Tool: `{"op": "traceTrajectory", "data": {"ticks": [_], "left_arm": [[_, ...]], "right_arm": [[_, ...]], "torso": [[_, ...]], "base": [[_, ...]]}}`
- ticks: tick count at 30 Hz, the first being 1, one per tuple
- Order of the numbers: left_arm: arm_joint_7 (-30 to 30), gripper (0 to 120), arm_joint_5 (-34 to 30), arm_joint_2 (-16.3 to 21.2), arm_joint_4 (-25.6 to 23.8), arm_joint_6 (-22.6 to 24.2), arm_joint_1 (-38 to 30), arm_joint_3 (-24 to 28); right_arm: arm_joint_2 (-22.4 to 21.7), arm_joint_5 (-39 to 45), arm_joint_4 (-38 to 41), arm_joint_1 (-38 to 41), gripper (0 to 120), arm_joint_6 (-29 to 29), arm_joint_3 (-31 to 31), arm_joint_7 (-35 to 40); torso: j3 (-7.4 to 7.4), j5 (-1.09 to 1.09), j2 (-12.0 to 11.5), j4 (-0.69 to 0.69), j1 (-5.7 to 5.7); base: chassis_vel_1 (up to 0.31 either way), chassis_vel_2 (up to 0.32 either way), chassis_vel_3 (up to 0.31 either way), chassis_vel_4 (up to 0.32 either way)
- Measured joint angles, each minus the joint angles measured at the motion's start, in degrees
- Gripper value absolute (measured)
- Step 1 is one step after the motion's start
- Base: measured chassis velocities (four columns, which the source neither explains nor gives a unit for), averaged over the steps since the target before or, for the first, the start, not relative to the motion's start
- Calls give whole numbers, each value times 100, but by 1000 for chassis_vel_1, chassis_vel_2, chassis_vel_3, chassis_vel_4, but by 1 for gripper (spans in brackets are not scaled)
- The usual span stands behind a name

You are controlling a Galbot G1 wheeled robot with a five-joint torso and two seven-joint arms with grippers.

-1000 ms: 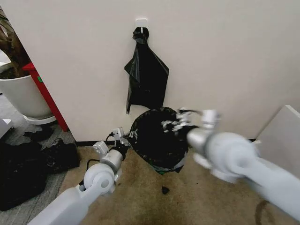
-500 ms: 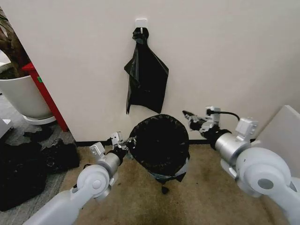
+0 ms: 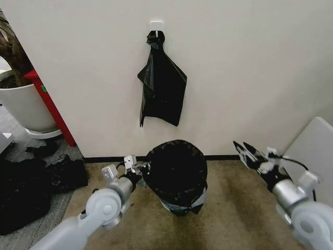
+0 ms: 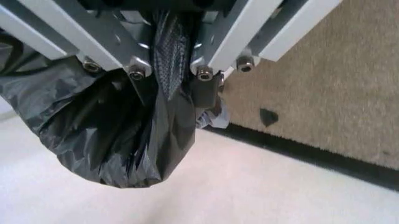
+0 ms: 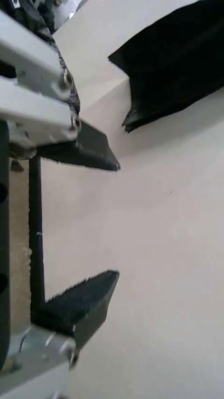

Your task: Place the garbage bag over the trash bin.

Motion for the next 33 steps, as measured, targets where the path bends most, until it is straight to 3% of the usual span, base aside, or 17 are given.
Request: {"op": "traceTrajectory", "data": {"ticks": [8, 11, 13, 20, 23, 26, 33], "left_arm": [[79, 4, 315, -181, 261, -76, -9, 155], [-42, 4, -16, -255, 222, -88, -104, 67], [-117, 4, -201, -289, 222, -88, -147, 12], [-560, 4, -1843, -530, 336, -124, -466, -433], [-642, 4, -2059, -588, 342, -124, -494, -489], [-658, 4, -2093, -628, 350, -124, -503, -485], [-658, 4, -1922, -640, 350, -156, -559, -380]], "right_arm": [[232, -89, 117, -117, 89, -23, -107, 163], [254, 565, 228, -324, 98, -194, -103, 226], [256, 825, 261, -426, 99, -243, -91, 207], [194, 2408, 286, -1314, 100, -430, -73, -498], [239, 2666, 359, -1379, 100, -495, -212, -382], [399, 3002, 632, -1235, 100, -562, -617, 356], [453, 2785, 1084, -914, 100, -612, -1293, 1228]], "torso": [[0, 0, 0, 2, 0], [1, 0, 0, 1, 1], [0, 1, 0, 1, 0], [0, 0, 0, 0, 1], [0, 0, 0, -1, 1], [0, 0, 0, 0, 1], [1, -1, 0, 1, 1]], "base": [[0, 0, 0, 0], [0, 0, 0, 0], [0, 0, 0, 0], [0, 0, 0, 0], [0, 0, 0, 0], [0, 0, 0, 0], [0, 0, 0, 0]]}}
